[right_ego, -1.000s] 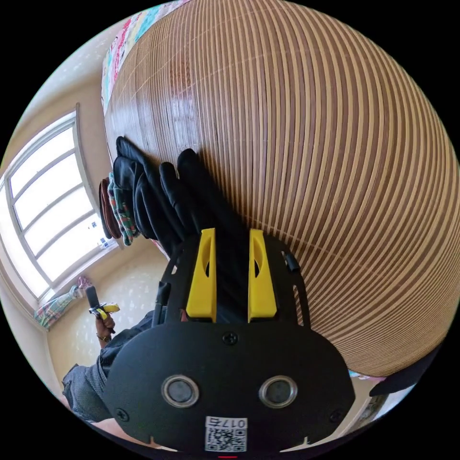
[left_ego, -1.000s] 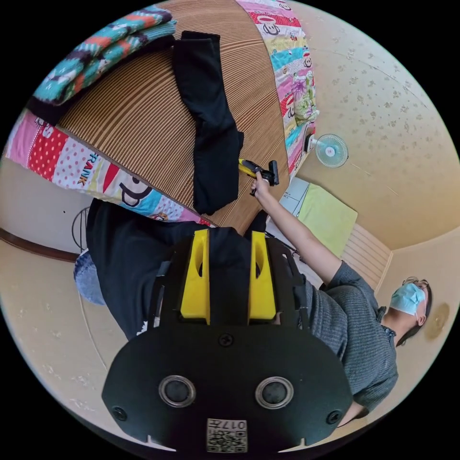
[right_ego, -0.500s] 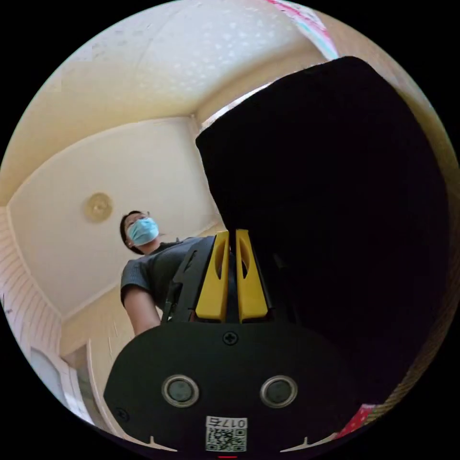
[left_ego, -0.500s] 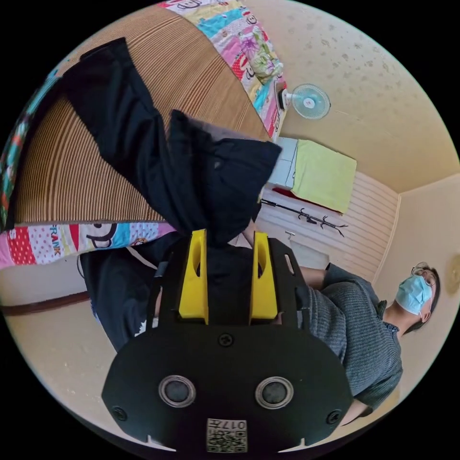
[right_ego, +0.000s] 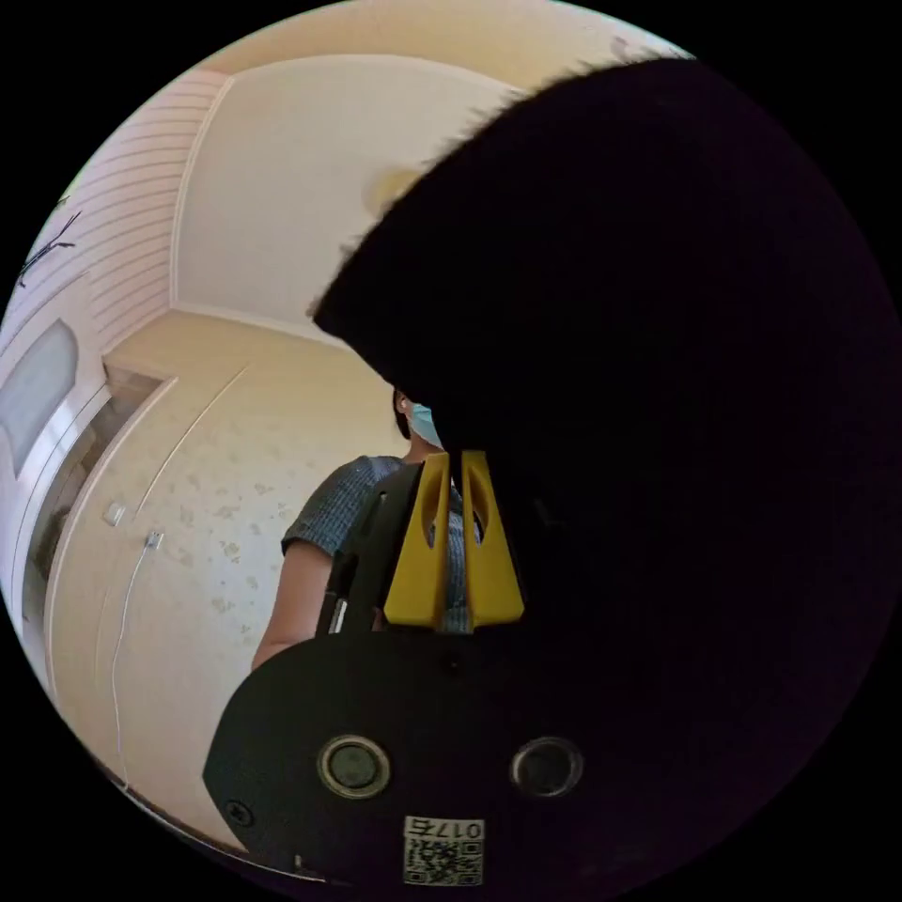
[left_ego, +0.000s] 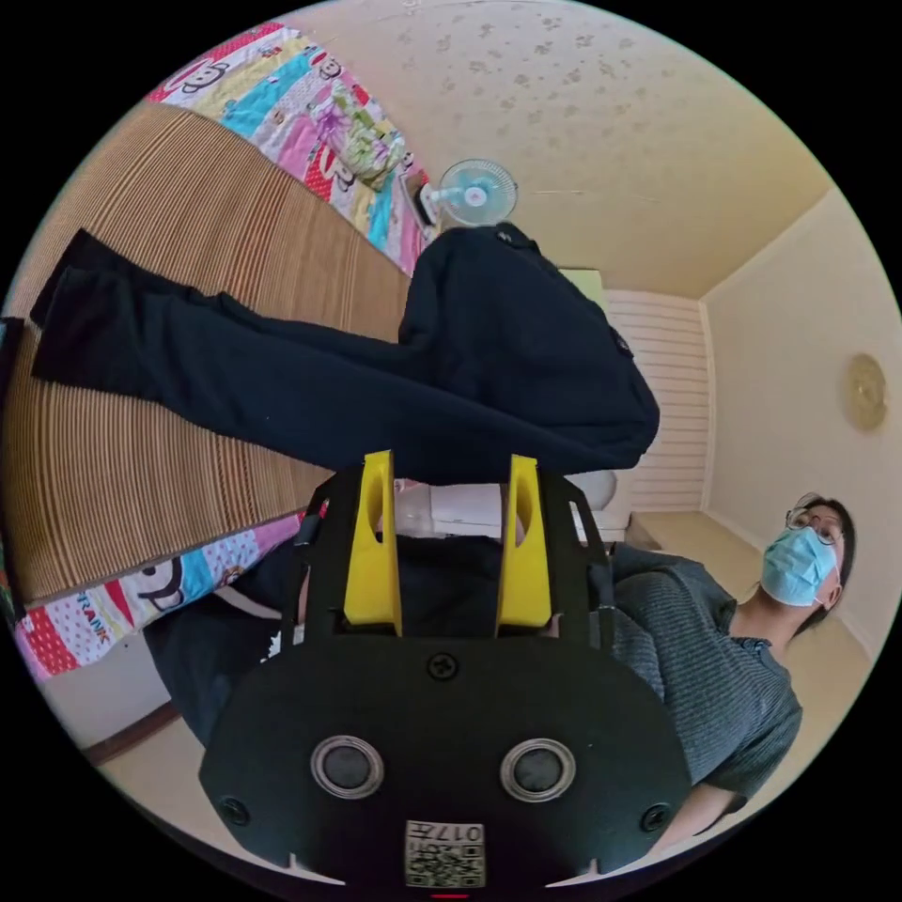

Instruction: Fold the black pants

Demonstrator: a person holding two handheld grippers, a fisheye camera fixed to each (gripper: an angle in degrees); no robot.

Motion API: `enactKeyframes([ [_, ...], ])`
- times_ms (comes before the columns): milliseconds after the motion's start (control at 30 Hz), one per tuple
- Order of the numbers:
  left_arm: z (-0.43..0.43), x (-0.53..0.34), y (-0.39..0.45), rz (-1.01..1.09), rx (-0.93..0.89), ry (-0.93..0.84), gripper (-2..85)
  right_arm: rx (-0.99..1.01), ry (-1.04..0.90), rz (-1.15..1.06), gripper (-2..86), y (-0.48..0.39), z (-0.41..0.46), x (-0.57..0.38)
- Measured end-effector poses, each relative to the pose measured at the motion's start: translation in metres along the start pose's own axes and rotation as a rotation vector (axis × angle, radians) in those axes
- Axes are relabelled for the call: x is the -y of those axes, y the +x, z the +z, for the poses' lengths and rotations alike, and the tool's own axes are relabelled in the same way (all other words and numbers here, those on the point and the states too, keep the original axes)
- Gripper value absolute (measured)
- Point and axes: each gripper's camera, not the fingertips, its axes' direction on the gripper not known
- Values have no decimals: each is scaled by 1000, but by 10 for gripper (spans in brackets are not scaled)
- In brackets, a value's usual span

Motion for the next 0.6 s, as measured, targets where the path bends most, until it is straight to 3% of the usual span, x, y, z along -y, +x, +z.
enactKeyframes([
  [233, -21, 32, 41, 262, -90, 58, 169, 294, -97, -265, 26, -50, 90, 17],
  [433, 11, 85, 73, 397, -148, -129, 185, 485, -87, -300, 27, -61, 147, -6],
  [600, 68, 137, 53, 355, -177, -303, 241, 634, -136, -256, 28, -44, 207, -29],
])
